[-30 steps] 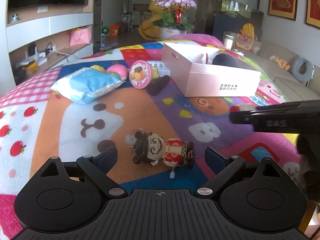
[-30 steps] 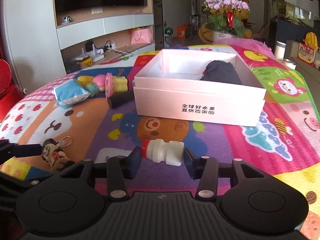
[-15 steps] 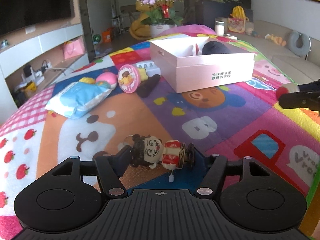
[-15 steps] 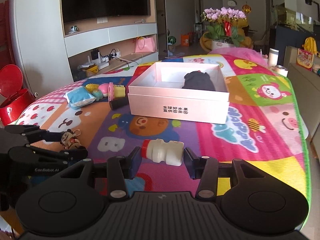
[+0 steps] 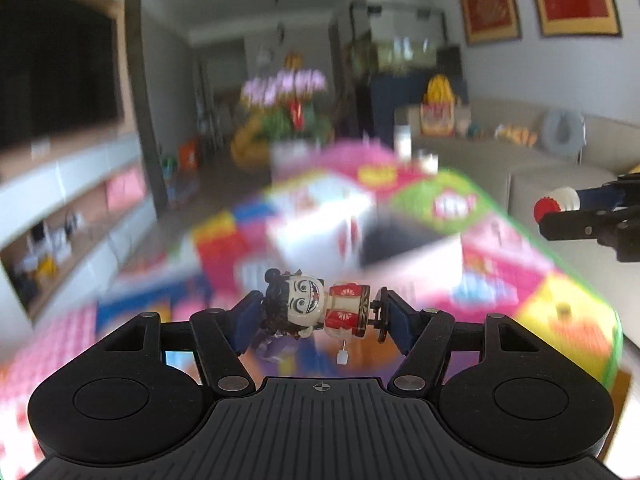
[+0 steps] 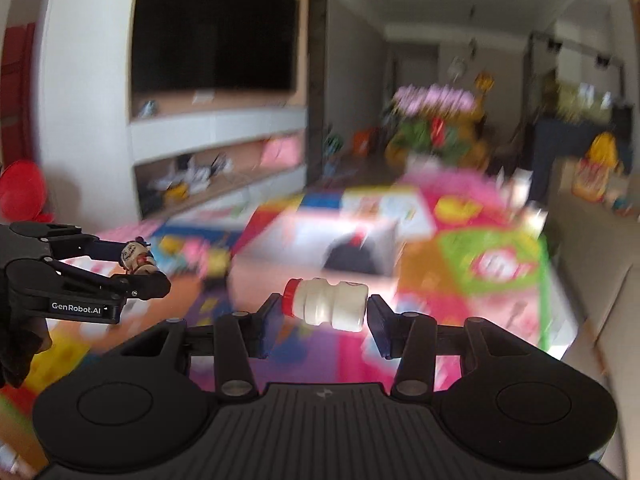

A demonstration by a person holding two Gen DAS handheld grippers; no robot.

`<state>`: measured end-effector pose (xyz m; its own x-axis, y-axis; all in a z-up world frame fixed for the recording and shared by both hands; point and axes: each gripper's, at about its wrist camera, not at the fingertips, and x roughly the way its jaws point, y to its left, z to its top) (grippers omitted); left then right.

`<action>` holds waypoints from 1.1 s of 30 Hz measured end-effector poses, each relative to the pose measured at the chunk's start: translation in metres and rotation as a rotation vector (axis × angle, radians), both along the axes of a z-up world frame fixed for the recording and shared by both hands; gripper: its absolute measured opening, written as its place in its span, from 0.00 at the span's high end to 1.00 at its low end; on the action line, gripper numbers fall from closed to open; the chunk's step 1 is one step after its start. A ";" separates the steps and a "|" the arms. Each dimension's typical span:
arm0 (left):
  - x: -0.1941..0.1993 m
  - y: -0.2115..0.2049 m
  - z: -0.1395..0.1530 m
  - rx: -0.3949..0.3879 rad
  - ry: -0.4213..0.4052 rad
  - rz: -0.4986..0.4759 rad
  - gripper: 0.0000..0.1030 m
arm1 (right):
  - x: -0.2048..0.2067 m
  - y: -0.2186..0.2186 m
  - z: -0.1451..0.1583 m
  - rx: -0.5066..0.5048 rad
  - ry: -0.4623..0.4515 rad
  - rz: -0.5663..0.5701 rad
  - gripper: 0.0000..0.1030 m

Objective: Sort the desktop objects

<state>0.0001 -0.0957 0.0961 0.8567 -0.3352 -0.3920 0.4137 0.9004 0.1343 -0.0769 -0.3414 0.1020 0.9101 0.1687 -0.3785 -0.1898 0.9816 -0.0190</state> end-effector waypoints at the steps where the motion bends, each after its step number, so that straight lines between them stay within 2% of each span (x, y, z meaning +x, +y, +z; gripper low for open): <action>1: 0.012 -0.006 0.010 -0.007 -0.037 0.000 0.32 | 0.006 -0.003 0.011 0.001 -0.037 -0.011 0.56; 4: 0.054 -0.019 0.034 -0.088 -0.099 -0.008 0.31 | 0.035 -0.003 0.046 0.001 -0.115 -0.018 0.56; 6: 0.084 -0.022 0.044 -0.150 -0.070 -0.018 0.16 | 0.064 0.003 0.068 0.004 -0.137 -0.002 0.56; 7: 0.096 -0.021 0.046 -0.177 -0.048 -0.026 0.05 | 0.079 0.007 0.077 0.010 -0.141 0.004 0.56; 8: 0.102 -0.018 0.046 -0.195 -0.038 -0.024 0.06 | 0.095 0.011 0.085 0.018 -0.140 0.007 0.56; 9: 0.104 -0.014 0.044 -0.198 -0.029 -0.011 0.06 | 0.113 0.015 0.092 0.034 -0.134 0.012 0.52; 10: 0.104 -0.008 0.039 -0.192 -0.023 0.002 0.05 | 0.132 0.019 0.097 0.053 -0.121 0.021 0.42; 12: 0.096 0.007 0.024 -0.166 -0.010 0.026 0.03 | 0.162 0.026 0.101 0.086 -0.100 0.014 0.40; 17: 0.069 0.042 -0.037 0.013 0.043 0.123 0.02 | 0.202 0.041 0.085 0.103 -0.006 -0.007 0.40; 19: 0.065 0.056 -0.059 0.049 0.090 0.174 0.02 | 0.209 0.047 0.074 0.102 0.033 -0.011 0.40; 23: 0.060 0.090 -0.083 -0.048 0.189 0.260 0.02 | 0.219 0.063 0.057 0.059 0.094 -0.021 0.40; 26: 0.058 0.107 -0.090 -0.132 0.217 0.313 0.02 | 0.229 0.083 0.052 0.047 0.145 0.011 0.40; 29: 0.059 0.116 -0.096 -0.182 0.229 0.320 0.02 | 0.248 0.114 0.044 0.031 0.219 0.073 0.40; 32: 0.054 0.122 -0.095 -0.224 0.223 0.316 0.02 | 0.278 0.156 0.024 -0.003 0.331 0.137 0.49; 33: 0.053 0.123 -0.096 -0.233 0.225 0.315 0.02 | 0.287 0.171 0.015 -0.036 0.357 0.150 0.58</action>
<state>0.0533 0.0271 0.0002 0.8332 -0.1728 -0.5253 0.1100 0.9827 -0.1487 0.2106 -0.1701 0.1174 0.6862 0.2712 -0.6750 -0.3324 0.9423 0.0407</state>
